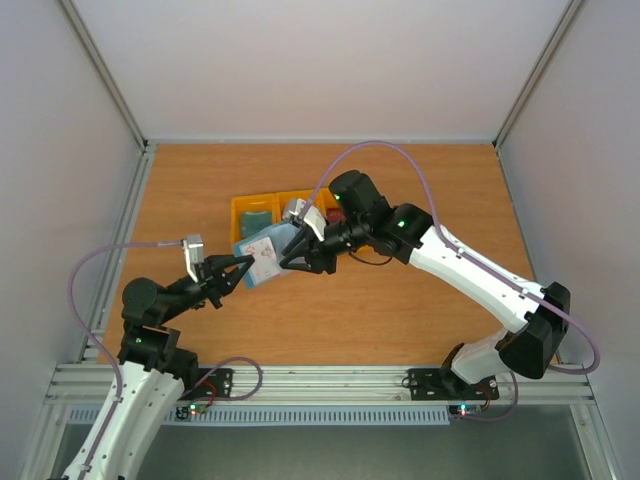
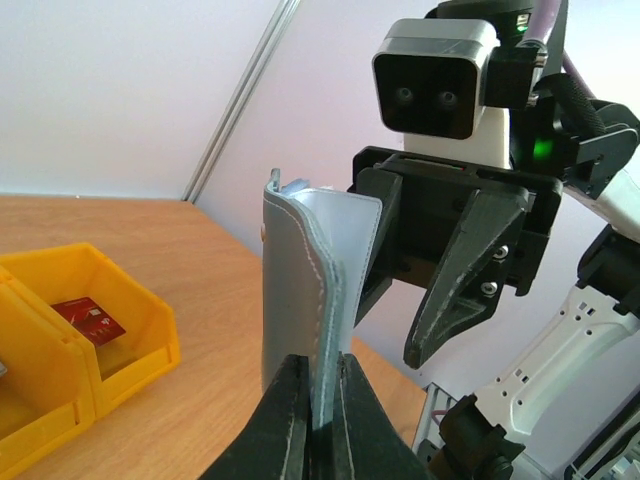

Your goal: Take the credit cards out of the card holder

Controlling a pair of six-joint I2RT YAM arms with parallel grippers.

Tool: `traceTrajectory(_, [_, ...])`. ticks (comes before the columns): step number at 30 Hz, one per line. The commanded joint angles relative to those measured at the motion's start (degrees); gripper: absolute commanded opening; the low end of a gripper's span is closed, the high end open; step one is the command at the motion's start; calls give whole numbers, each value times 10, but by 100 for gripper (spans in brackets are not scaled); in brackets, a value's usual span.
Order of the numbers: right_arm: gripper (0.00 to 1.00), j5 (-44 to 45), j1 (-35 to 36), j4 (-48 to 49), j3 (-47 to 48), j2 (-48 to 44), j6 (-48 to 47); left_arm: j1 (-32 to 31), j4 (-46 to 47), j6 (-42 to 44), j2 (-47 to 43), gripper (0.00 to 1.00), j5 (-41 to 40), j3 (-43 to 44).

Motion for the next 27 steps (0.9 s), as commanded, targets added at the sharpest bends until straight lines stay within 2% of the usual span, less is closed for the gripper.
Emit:
traceTrajectory(1, [32, -36, -1, 33, 4, 0, 17, 1, 56, -2, -10, 0, 9, 4])
traceTrajectory(9, [34, 11, -2, 69, 23, 23, 54, 1, 60, 3, -9, 0, 26, 8])
traceTrajectory(12, [31, -15, 0, 54, 54, 31, 63, 1, 51, 8, -8, 0, 16, 7])
traceTrajectory(15, [32, -31, 33, 36, 83, 18, 51, 1, 21, 23, -11, 0, -9, 7])
traceTrajectory(18, [33, 34, 85, 11, 115, 15, 36, 2, 6, 36, -11, 0, -30, 5])
traceTrajectory(22, [31, 115, 109, 40, 128, 27, 101, 2, -7, 49, -8, 0, -43, 5])
traceTrajectory(25, [31, 88, 113, 111, 98, 29, 136, 2, -17, 55, -8, 0, -51, 6])
traceTrajectory(27, [31, 91, 128, 97, 109, 39, 113, 2, -27, 61, -7, 0, -56, 6])
